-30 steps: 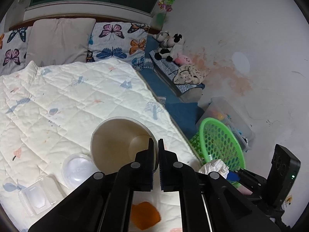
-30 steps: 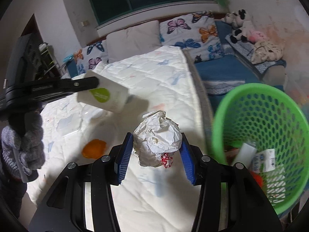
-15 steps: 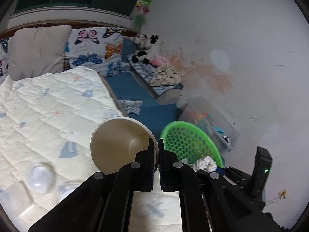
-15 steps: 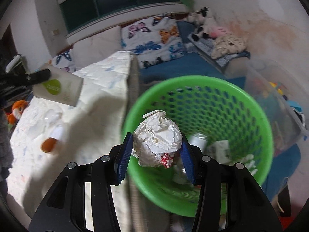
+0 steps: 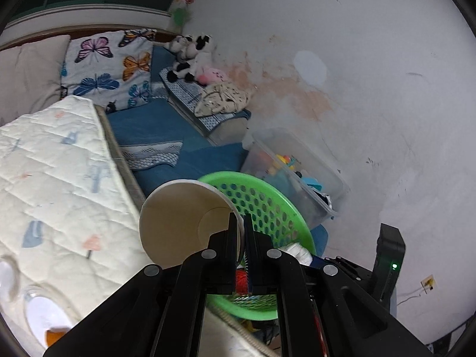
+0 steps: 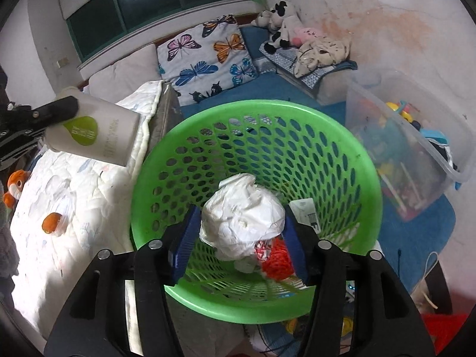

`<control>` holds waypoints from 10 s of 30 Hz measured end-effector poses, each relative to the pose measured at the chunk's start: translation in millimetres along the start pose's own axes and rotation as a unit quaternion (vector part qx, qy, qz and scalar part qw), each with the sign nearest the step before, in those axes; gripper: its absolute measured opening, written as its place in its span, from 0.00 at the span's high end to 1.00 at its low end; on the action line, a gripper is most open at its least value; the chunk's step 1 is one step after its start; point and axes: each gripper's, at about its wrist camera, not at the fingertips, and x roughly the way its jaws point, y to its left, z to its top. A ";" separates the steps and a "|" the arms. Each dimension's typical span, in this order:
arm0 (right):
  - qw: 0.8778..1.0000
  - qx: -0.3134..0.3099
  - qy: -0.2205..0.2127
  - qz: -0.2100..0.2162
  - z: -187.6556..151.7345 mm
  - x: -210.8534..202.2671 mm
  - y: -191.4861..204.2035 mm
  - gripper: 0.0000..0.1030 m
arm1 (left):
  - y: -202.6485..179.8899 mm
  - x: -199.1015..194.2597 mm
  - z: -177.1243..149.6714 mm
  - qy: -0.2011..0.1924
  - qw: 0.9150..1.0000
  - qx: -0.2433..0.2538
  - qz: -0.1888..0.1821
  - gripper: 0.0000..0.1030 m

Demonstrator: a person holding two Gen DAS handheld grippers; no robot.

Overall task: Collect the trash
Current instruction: 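Carry the tissue and paper cup over the green basket and open both grippers, then move both grippers back over the orange peel and clear boxes on the bed, then grasp the orange peel with the right gripper while the left gripper grasps the clear plastic box, then carry the orange peel and clear box over the green basket and open both grippers, then move both grippers back over the clear round lids on the bed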

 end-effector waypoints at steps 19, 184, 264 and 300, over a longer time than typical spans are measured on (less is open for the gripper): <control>0.999 0.026 -0.042 -0.001 -13.5 -48.7 -34.2 0.35 | -39.2 62.6 -13.4 0.057 0.998 0.014 -0.012 0.95; 1.000 0.029 0.003 -0.010 -15.6 -21.5 -11.4 0.65 | 9.7 -85.4 -37.8 -0.032 0.993 0.069 0.088 0.56; 0.997 0.061 -0.056 -0.013 -32.0 -90.9 -62.2 0.34 | -79.0 68.7 -19.8 0.072 0.992 0.092 0.044 0.56; 0.993 -0.062 -0.015 0.100 -9.4 -38.8 89.9 0.27 | 140.9 -80.1 -35.2 0.002 0.959 -0.046 0.278 0.34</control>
